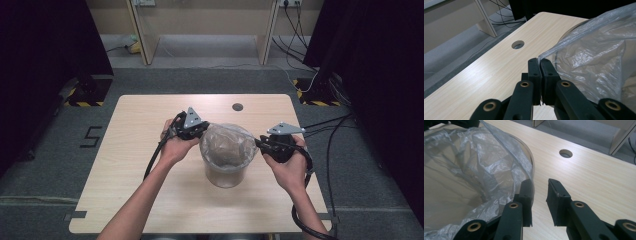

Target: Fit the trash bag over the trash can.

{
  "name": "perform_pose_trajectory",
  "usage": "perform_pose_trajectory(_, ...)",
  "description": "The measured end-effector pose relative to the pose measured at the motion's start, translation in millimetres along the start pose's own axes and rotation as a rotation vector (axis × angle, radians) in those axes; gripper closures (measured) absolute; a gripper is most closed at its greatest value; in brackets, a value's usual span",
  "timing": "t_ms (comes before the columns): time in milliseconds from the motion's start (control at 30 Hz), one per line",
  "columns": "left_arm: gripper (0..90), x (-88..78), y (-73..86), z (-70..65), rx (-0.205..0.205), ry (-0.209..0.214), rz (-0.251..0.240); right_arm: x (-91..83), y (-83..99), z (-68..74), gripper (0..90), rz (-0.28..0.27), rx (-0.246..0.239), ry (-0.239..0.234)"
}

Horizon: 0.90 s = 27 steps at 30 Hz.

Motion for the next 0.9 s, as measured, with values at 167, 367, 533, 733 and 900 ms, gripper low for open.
perform_pose_trajectory(167, 87.6, 2.7, -2.0, 0.5, 0.02, -0.008, 0.006, -4.2, -7.1, 4.0, 70.2, -0.013, -0.015, -0.01)
perform_pose_trajectory(367, 87.7, 5.5, -6.1, -1.0, 0.045, -0.004, 0.012, -3.4, -18.0, 9.7, 69.3, -0.038, -0.022, -0.032)
perform_pose_trajectory(533, 87.6, 8.7, -4.3, -0.7, 0.048, 0.002, 0.021, 8.7, -14.6, 8.0, 78.0, -0.005, -0.025, -0.039)
perform_pose_trajectory(733, 87.4, 10.8, -4.3, -0.2, 0.051, 0.009, 0.012, 12.7, -10.7, 1.3, 86.2, -0.001, 0.002, -0.026)
perform_pose_trajectory(900, 86.6, 13.3, -4.0, -0.4, 0.05, 0.017, 0.014, 17.3, -5.9, -3.2, 86.5, 0.012, 0.013, -0.016)
Point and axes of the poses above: each handheld gripper's, and its own axes: x roughly forward along the jaws, y roughly out of its underside, z roughly to its left, the point moved 6 cm from there along x, roughly forward along the jaws, and after that the axes turned 10 degrees about -z, right-handed, at the moved point
